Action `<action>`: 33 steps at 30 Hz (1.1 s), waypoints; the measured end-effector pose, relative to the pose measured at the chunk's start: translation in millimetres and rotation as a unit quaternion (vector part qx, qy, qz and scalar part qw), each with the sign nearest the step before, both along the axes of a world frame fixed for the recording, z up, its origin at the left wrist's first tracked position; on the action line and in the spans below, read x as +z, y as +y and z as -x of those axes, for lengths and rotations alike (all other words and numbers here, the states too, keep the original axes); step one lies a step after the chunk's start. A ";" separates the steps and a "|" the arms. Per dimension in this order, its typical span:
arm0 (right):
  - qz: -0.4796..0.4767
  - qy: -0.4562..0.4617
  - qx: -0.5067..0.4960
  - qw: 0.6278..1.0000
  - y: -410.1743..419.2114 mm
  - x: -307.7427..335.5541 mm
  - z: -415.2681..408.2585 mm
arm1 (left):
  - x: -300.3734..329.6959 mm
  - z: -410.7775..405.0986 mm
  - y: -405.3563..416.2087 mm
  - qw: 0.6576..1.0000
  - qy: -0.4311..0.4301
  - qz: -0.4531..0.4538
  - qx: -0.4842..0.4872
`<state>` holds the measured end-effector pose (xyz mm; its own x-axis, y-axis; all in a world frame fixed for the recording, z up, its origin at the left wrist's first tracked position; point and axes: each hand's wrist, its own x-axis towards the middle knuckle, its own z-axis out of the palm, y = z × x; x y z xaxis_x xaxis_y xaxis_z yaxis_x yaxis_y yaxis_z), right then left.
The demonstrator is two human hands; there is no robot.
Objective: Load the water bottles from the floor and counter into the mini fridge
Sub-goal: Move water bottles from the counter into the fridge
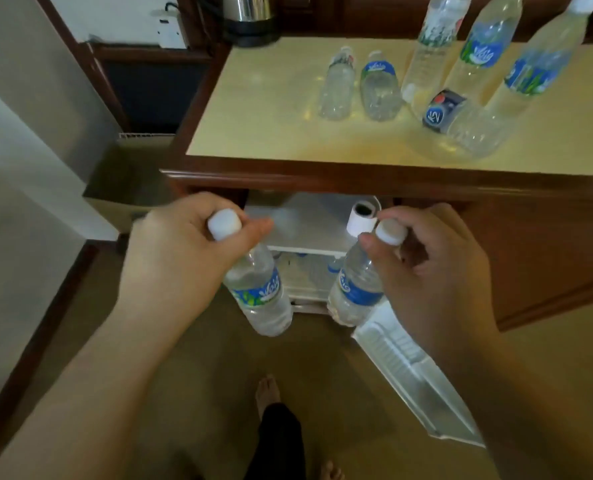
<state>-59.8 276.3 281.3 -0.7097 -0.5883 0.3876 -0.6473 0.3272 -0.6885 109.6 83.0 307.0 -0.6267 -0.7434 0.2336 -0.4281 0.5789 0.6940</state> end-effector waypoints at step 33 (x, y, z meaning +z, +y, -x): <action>-0.100 0.066 -0.030 0.992 -211.3 -642.9 176.9 | -633.2 203.7 -141.0 0.993 -0.080 -0.087 -0.020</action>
<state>-236.7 65.0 -361.6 -0.6967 -0.6215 0.3583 -0.7025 0.4897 -0.5165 -94.1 -57.9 -326.1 -0.6750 -0.7379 -0.0003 -0.5196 0.4751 0.7101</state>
